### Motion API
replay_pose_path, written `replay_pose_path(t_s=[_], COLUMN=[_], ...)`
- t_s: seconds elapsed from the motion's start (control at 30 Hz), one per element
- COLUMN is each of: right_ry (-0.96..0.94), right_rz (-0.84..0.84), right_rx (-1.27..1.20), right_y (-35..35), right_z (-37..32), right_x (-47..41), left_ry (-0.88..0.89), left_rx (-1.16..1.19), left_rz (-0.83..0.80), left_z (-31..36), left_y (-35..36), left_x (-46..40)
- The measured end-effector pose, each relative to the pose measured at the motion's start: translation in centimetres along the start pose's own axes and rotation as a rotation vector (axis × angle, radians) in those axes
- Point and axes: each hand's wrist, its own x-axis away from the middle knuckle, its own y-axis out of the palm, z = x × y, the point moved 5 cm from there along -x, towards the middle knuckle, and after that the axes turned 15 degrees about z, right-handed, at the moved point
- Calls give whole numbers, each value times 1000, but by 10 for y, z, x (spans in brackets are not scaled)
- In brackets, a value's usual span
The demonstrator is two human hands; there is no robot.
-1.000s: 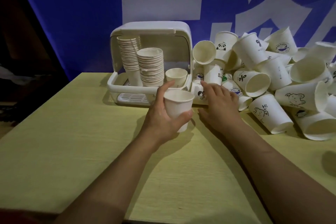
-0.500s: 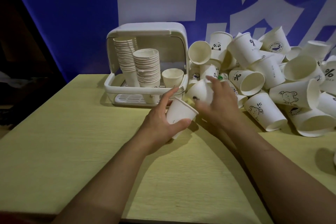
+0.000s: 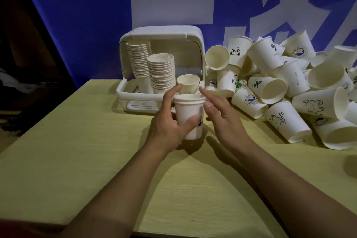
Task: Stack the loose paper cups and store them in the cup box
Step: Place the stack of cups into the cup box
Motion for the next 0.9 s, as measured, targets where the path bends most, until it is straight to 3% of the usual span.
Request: replay_pose_path(t_s=[0.2, 0.33, 0.53, 0.73, 0.9], right_ry=[225, 347, 367, 394, 406], right_rz=[-73, -21, -47, -49, -51], right_rx=[-67, -62, -67, -102, -119], right_y=[22, 24, 24, 23, 24], right_z=[27, 38, 40, 41, 42], right_x=[6, 3, 4, 3, 3], left_ry=[48, 153, 259, 299, 172], left_rx=[108, 135, 100, -135, -364], left_rz=[297, 410, 542, 517, 251], left_z=[20, 52, 73, 46, 11], left_y=[-31, -49, -58, -48, -23], left_x=[-27, -69, -126, -140, -129])
